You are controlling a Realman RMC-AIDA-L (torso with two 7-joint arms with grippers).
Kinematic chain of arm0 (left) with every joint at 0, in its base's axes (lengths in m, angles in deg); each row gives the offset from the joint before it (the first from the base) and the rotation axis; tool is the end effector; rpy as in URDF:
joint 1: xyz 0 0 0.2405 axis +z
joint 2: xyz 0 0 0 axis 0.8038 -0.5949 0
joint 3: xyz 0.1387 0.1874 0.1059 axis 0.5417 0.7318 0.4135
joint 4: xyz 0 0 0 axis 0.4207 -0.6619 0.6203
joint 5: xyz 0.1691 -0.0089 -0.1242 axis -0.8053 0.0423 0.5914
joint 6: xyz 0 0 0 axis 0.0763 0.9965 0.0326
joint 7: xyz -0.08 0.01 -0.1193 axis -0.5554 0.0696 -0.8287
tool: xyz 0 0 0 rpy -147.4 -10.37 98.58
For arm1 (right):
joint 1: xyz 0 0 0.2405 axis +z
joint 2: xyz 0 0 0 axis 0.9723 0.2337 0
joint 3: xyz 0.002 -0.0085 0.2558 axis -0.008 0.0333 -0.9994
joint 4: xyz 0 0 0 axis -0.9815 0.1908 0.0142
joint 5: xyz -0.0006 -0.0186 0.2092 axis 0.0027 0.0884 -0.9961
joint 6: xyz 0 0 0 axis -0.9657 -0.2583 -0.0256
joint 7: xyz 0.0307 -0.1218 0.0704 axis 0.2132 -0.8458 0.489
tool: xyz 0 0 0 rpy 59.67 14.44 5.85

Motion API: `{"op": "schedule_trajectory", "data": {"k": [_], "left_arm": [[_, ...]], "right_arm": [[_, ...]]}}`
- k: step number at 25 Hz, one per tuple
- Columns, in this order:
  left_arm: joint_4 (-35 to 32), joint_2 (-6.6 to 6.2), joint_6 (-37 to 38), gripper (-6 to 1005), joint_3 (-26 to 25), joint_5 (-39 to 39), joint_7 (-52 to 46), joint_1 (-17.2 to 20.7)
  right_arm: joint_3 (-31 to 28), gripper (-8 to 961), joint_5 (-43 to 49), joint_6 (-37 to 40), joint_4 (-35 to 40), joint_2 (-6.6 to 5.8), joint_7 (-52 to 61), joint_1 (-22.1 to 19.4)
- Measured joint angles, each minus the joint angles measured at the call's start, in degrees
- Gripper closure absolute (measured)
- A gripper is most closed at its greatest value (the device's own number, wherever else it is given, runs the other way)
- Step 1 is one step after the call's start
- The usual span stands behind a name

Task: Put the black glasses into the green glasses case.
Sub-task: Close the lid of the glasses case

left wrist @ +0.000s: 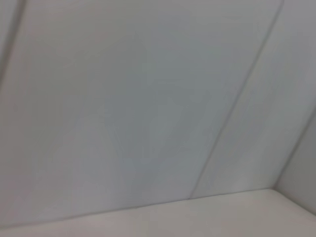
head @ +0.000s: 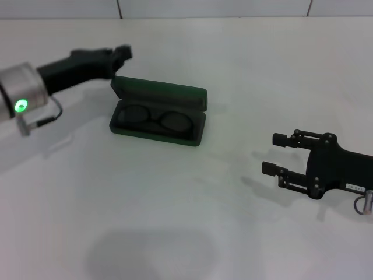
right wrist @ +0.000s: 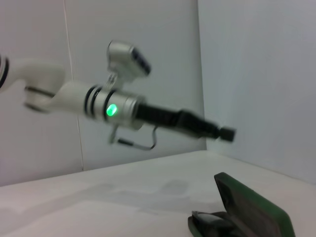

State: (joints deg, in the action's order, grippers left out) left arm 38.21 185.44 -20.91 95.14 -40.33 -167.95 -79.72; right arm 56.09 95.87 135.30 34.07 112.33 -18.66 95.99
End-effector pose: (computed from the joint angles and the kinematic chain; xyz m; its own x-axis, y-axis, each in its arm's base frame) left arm -0.2599 0.3728 0.0155 0.5695 0.4185 0.7075 0.7486 -0.6196 -0.2360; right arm 0.2713 0.2898 -0.0332 0.8070 -0.0751 -0.5857 -0.2793 -0.9225 -0.2665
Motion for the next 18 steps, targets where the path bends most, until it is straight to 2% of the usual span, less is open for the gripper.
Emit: {"op": "schedule_trajectory", "data": {"k": [3,5,9,13,18], "left_arm": [[-2.65,-0.01,-4.14,980,5.36,-0.25,-4.17,-2.27],[-3.52,-0.10,-10.64,979,10.89,-0.48,-8.48,-4.02],[-2.49,-0.03,-16.36,979,14.69,-0.51,-10.10,-5.03],[1.60,0.04,-21.61,979,16.59,0.35,-10.32,-5.21],[3.75,0.23,-23.14,979,16.69,1.12,-9.17,-5.08]], "right_arm": [[-0.03,377,0.29,-0.05,-0.40,0.09,-0.03,0.00],[-0.03,377,0.31,-0.06,-0.53,0.13,-0.04,0.00],[-0.02,377,0.33,-0.19,-0.60,0.32,-0.05,0.34],[-0.02,377,0.34,-0.68,-0.42,0.49,-0.06,0.59],[-0.02,377,0.34,-0.85,-0.61,0.52,-0.06,0.57]]}}
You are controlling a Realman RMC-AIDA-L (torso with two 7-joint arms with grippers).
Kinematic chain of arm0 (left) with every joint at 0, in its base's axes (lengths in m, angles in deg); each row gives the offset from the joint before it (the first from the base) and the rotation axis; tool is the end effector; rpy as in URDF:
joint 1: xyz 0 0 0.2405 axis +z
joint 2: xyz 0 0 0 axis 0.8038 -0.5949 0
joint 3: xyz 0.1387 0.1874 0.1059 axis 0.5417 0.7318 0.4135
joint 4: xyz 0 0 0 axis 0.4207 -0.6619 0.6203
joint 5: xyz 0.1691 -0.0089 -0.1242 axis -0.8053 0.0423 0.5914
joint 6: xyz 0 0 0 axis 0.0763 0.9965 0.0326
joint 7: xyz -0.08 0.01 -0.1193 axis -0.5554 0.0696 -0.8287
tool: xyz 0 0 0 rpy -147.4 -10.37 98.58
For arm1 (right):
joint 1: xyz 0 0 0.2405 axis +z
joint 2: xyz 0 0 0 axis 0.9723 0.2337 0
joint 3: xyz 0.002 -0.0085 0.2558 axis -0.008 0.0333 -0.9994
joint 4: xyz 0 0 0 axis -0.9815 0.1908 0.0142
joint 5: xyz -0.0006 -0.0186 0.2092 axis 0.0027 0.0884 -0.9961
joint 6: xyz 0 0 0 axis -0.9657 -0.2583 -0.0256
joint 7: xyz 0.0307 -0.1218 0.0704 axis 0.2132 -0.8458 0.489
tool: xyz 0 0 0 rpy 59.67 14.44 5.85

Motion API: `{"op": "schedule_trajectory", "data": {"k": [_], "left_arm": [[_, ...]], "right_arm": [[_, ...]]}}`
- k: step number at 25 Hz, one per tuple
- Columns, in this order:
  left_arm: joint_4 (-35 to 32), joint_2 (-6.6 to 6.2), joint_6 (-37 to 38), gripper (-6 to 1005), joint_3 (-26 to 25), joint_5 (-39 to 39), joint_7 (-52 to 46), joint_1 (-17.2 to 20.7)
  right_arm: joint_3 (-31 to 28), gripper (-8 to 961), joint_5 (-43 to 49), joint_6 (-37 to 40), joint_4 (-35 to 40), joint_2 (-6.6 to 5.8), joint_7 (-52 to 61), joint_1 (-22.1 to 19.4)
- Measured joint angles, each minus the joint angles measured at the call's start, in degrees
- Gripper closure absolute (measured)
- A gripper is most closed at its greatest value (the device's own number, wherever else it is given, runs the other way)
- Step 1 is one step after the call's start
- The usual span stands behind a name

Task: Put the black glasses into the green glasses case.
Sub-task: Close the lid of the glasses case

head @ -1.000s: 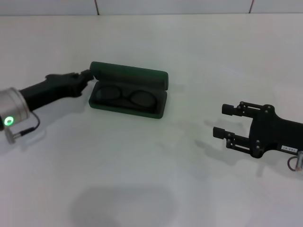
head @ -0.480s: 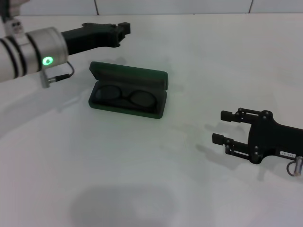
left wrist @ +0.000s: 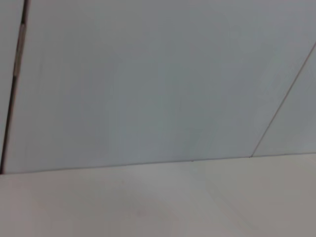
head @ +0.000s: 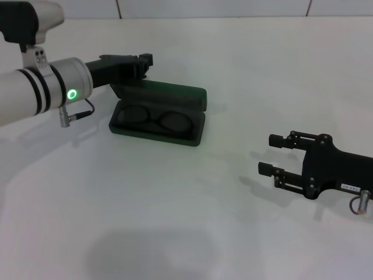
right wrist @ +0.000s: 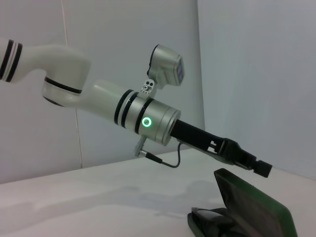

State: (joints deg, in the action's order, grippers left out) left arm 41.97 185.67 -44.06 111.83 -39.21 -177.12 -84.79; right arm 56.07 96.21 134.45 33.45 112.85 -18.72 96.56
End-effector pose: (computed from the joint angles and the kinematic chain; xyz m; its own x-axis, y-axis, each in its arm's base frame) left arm -0.2493 0.4056 -0.0313 0.5770 0.5331 0.6188 0.8076 -0.4854 -0.3349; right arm 0.2700 0.2913 -0.0382 0.8095 -0.0826 -0.5812 -0.2841 -0.9215 -0.2647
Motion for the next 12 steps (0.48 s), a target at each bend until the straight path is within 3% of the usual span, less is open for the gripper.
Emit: {"op": "schedule_trajectory", "data": {"k": [12], "left_arm": [[0.40,-0.16,2.01,978,-0.06,0.18,2.17,1.80]], "right_arm": [[0.00,377,0.00,-0.78,-0.20,0.10,-0.15,0.90]]}}
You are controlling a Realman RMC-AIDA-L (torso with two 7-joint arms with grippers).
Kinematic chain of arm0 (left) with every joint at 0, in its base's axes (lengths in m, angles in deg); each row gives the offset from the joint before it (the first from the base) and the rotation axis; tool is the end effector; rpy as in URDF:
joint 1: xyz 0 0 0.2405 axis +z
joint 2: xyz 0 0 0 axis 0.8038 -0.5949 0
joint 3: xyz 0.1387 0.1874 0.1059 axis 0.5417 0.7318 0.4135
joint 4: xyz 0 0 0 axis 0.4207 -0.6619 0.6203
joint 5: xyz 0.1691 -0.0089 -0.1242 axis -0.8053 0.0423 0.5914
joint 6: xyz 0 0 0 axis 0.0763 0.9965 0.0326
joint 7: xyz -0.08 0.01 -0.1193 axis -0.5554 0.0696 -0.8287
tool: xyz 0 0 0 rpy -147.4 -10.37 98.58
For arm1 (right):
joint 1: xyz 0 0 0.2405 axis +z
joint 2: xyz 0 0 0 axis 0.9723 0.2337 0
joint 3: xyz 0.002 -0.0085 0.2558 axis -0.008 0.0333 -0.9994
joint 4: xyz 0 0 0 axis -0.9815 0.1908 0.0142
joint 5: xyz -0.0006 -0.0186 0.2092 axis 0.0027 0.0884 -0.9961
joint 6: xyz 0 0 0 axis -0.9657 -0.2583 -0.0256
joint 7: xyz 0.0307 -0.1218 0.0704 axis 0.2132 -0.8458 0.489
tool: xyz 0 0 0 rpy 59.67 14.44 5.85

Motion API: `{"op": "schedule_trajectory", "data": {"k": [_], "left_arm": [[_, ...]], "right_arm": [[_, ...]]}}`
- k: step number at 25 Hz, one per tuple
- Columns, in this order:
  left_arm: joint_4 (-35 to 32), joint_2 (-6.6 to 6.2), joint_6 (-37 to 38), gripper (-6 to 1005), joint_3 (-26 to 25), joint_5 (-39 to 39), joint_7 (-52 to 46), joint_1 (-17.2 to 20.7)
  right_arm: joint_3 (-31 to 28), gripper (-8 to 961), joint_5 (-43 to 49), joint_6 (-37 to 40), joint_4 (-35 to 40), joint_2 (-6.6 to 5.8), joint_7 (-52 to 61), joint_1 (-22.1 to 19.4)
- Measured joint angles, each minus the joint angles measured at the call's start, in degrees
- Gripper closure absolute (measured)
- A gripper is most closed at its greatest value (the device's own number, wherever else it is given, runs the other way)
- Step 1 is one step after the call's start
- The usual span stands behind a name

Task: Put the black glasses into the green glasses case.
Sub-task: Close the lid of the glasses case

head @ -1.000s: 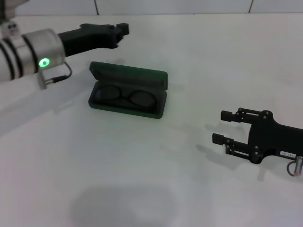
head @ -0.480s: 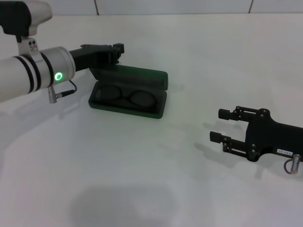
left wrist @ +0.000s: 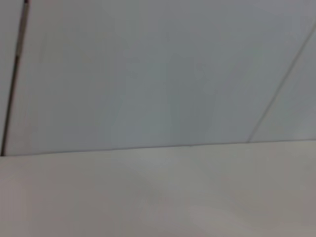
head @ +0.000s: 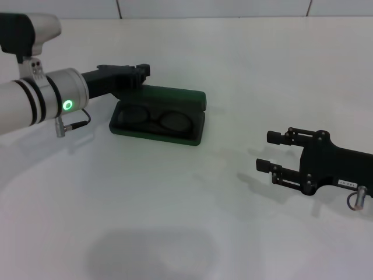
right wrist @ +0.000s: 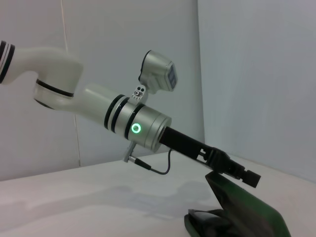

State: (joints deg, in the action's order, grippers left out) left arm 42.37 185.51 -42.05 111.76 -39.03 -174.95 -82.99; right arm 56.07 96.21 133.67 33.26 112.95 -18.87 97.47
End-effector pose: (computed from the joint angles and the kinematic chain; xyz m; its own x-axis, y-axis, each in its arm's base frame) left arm -0.2606 0.3943 -0.0332 0.5868 0.5419 0.6017 0.8007 -0.4987 -0.3318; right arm 0.2669 0.2964 -0.0393 0.8145 -0.0740 -0.5754 -0.2761 -0.9218 -0.2722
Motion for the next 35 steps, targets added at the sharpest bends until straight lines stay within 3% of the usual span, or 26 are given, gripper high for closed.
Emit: {"op": "schedule_trajectory", "data": {"k": [21,35], "left_arm": [[1.80,-0.05,5.92,977,-0.46,4.22,12.62,4.36],[8.97,-0.15,9.62,976,-0.51,11.41,27.29,4.51]], "right_arm": [[0.00,377,0.00,-0.02,-0.09,0.21,-0.01,0.73],[0.00,377,-0.03,0.49,-0.07,0.30,0.37,0.72]]}}
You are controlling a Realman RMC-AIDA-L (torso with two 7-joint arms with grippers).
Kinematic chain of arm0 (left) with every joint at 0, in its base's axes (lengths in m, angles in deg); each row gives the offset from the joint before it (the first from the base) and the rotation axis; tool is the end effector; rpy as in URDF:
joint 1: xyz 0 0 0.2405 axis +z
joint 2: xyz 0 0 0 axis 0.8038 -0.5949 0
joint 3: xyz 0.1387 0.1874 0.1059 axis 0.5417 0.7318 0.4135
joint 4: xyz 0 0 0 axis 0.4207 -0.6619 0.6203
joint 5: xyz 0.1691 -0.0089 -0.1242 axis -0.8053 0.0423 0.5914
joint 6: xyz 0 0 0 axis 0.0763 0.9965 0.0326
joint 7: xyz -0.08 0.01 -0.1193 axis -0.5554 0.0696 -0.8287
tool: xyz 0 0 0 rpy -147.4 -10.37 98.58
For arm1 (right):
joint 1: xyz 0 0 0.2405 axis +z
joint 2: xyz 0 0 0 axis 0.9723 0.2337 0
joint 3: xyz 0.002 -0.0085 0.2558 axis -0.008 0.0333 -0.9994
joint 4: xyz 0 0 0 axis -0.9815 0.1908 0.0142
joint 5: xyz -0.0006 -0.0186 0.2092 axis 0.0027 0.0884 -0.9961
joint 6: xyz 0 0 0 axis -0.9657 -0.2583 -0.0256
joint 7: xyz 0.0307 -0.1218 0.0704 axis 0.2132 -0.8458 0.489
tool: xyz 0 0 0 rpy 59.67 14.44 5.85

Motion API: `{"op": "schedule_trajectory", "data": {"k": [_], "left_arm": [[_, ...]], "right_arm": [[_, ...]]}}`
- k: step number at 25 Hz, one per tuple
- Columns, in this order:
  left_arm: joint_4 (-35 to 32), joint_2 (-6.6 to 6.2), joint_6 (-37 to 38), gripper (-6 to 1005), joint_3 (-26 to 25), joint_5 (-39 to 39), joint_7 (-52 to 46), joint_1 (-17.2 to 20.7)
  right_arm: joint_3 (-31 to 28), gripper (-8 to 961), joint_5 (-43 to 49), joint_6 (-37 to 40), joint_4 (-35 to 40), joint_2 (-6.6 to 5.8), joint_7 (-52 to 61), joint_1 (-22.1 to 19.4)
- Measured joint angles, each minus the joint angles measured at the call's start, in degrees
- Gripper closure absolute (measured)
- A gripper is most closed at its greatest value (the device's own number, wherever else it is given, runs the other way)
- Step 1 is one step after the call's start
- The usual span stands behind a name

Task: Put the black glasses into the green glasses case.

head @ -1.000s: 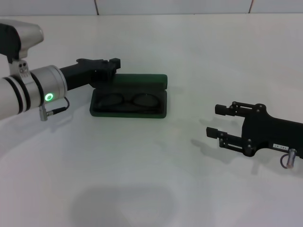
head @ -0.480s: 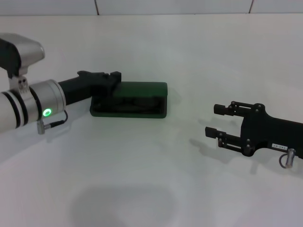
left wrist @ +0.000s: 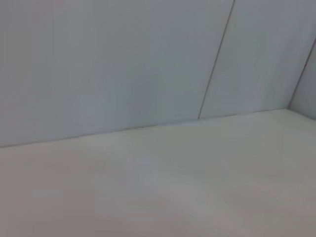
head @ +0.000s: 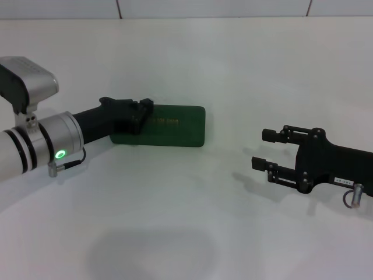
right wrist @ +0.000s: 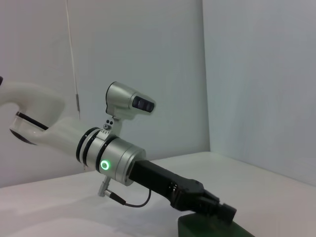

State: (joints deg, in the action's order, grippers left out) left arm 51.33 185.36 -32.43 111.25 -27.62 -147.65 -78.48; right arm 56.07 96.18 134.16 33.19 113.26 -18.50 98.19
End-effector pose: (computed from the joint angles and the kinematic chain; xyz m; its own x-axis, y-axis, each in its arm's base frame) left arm -0.2903 0.3479 -0.0506 0.7042 0.4187 0.5734 0.6751 -0.6449 -0.3582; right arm 0.2611 0.2982 -0.0412 0.8078 -0.0702 -0.5853 -0.2687 -0.9275 -0.2597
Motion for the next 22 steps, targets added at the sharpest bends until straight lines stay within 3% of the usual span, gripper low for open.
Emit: {"op": "schedule_trajectory", "data": {"k": [5,9,13,16,22], "left_arm": [[-0.79,-0.92,3.66,976,-0.12,3.17,-2.50,-0.13],[-2.29,-4.55,7.35,975,-0.09,0.94,-17.16,-2.19],[-3.15,-6.99,8.06,975,-0.70,-1.85,-23.82,-3.47],[-4.73,-7.15,8.31,975,-1.26,-1.86,-22.02,-2.35],[-11.80,-6.59,14.28,806,-2.63,-1.74,-11.97,4.44]], "right_arm": [[0.00,377,-0.08,0.01,0.02,0.00,0.04,-0.07],[-0.01,377,-0.12,-0.31,0.32,-0.12,0.27,-0.09],[-0.54,377,-0.31,-0.25,0.38,-0.45,0.42,-0.08],[-1.97,377,-0.08,0.03,0.42,-0.69,0.88,-0.03],[-3.21,377,-0.16,1.14,0.57,-2.21,1.75,0.00]]}}
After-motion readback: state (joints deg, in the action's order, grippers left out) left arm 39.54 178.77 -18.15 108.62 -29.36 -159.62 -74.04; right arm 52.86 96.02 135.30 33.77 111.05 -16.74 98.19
